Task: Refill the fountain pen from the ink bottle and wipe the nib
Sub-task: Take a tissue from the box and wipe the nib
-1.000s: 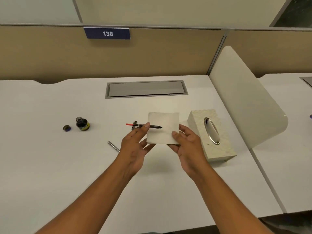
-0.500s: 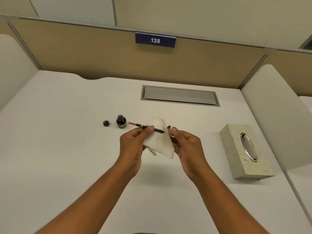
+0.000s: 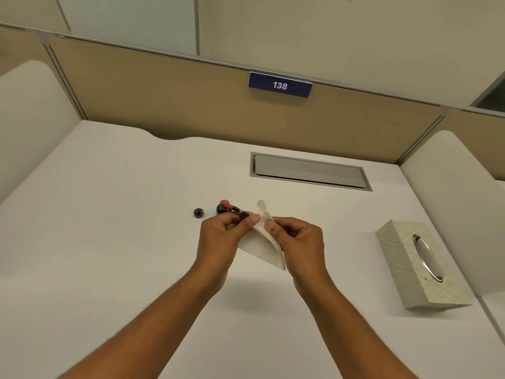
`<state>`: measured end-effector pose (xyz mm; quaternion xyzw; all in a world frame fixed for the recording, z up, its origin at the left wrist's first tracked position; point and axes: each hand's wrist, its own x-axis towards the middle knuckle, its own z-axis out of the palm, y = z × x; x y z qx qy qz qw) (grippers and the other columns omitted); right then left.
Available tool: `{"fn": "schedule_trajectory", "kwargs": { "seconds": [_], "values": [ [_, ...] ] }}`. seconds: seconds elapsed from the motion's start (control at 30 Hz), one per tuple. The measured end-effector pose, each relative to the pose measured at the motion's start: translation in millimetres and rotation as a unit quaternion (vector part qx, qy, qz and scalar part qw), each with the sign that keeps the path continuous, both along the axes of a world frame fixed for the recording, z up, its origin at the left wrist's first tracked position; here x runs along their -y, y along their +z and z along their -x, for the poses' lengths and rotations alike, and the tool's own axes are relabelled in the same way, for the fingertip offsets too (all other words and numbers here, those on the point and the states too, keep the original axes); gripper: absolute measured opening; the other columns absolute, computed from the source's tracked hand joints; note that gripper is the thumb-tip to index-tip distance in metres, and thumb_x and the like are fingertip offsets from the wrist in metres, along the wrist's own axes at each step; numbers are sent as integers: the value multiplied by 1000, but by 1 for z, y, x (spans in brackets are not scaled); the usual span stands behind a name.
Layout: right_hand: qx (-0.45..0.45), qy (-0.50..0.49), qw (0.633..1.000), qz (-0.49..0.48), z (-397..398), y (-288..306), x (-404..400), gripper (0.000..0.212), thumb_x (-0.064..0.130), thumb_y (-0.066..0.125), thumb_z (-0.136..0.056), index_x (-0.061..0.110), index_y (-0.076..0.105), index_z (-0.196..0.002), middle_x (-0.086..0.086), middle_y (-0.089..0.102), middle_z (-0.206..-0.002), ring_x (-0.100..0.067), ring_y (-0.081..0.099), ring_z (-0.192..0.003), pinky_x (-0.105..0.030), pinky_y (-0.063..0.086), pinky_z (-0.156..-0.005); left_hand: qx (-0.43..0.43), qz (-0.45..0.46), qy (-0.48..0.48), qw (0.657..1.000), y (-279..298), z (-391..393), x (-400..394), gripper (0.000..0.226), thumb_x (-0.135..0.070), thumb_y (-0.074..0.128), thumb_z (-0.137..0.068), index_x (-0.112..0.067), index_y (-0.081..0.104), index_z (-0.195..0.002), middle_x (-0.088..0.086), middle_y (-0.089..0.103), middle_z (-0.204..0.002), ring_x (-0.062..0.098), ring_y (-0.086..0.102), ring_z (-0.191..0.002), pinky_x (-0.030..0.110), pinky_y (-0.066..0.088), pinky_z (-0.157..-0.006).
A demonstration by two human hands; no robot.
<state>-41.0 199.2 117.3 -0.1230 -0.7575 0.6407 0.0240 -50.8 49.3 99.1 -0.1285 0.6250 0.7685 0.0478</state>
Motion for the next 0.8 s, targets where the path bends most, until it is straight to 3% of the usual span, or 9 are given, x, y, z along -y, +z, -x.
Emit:
{"fn": "schedule_trajectory", "kwargs": {
  "seconds": [0.17, 0.3, 0.4, 0.53, 0.63, 0.8],
  "values": [
    [4, -37, 999, 0, 3, -4, 24, 7, 23, 75, -91, 27, 81, -89, 18, 79, -84, 3, 71, -76, -24, 56, -74, -12, 16, -15, 1000, -4, 7, 18, 12, -26, 78, -92, -18, 83, -98, 3, 83, -98, 29, 76, -102, 56, 56, -103],
    [15, -106, 994, 29, 6, -8, 30, 6, 26, 76, -91, 22, 80, -93, 7, 80, -89, -5, 71, -79, -33, 56, -76, -18, -11, 8, 1000, -3, 8, 25, 14, -18, 73, -97, -16, 81, -108, -12, 82, -104, 18, 78, -102, 38, 65, -86],
    [15, -157, 986, 48, 9, -10, 30, 7, 22, 79, -89, 20, 77, -95, 1, 80, -90, -16, 73, -85, -38, 59, -80, -7, -79, 34, 996, -4, 11, 35, 23, -22, 72, -97, -9, 78, -114, -1, 79, -116, 20, 78, -104, 42, 65, -87],
    [15, -147, 986, 73, 11, -7, 33, 19, 14, 81, -86, 19, 70, -101, 0, 81, -88, -16, 74, -81, -31, 59, -71, 37, -143, 6, 989, -8, 14, 41, 31, -30, 75, -93, -11, 76, -118, 5, 73, -128, 21, 73, -118, 49, 62, -96],
    [8, -131, 989, 64, 12, -6, 39, 17, 10, 81, -85, 15, 68, -95, -4, 80, -87, -14, 74, -78, -30, 58, -70, 64, -178, -14, 982, -12, 15, 40, 27, -31, 74, -94, -14, 75, -115, 3, 73, -122, 23, 70, -122, 51, 61, -96],
    [2, -107, 994, 26, 11, -9, 44, 9, 11, 79, -87, 17, 76, -93, -1, 81, -92, -15, 77, -87, -38, 62, -85, 70, -200, 1, 977, -16, 13, 36, 30, -28, 73, -95, -8, 72, -118, 10, 77, -120, 27, 73, -114, 43, 61, -91]
  ]
}}
